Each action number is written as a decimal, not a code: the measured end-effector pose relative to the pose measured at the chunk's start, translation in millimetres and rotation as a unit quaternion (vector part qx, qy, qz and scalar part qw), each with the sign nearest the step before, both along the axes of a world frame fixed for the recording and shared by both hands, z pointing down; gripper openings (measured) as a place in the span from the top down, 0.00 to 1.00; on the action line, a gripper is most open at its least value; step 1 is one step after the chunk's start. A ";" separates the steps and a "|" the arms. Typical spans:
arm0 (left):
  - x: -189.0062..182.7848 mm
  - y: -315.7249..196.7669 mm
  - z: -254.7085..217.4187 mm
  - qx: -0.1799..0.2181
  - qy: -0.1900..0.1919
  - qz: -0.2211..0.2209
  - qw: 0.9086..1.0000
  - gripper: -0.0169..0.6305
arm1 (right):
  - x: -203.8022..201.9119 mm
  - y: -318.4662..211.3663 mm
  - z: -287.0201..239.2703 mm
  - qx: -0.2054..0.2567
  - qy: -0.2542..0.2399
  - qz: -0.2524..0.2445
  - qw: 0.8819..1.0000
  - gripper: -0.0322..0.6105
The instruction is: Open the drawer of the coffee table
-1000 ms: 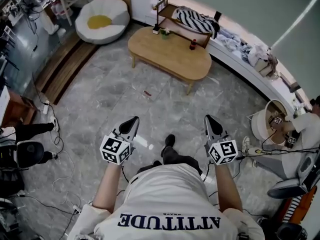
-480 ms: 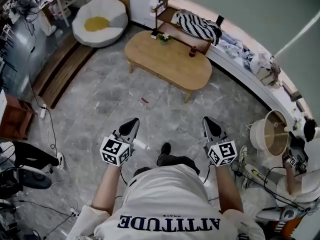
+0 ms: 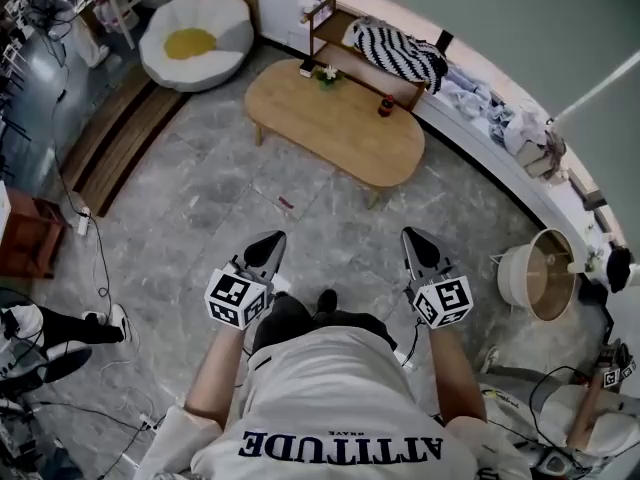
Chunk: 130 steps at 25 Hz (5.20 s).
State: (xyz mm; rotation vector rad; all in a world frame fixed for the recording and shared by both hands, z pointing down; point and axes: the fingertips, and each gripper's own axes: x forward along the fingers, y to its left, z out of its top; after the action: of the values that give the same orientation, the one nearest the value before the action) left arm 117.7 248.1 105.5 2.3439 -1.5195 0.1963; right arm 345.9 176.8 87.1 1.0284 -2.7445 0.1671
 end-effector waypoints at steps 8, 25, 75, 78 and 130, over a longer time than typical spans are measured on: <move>-37.0 -39.9 -2.3 0.003 -0.005 0.009 1.000 0.94 | -30.0 -28.6 -7.3 0.008 -0.002 0.009 1.000 0.92; -139.5 -189.4 4.7 0.007 -0.003 0.102 0.995 0.94 | -125.6 -132.2 -5.9 0.016 -0.002 0.092 0.996 0.92; -50.0 -407.6 237.0 -0.135 0.158 0.104 0.973 0.94 | -91.5 -315.6 176.3 -0.150 0.038 0.012 0.988 0.92; -47.0 -410.9 277.2 -0.174 0.218 0.090 0.956 0.94 | -92.7 -319.9 194.4 -0.176 0.024 -0.010 0.984 0.92; -17.1 -476.7 741.1 -0.182 0.579 0.080 0.791 0.70 | -191.4 -302.1 617.9 -0.355 0.081 -0.087 0.927 0.92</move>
State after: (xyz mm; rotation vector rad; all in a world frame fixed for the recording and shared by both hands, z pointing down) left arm 100.6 -228.6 846.7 1.6406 -0.5728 -0.7272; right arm 154.5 -125.4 705.0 0.5597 -2.2956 0.9170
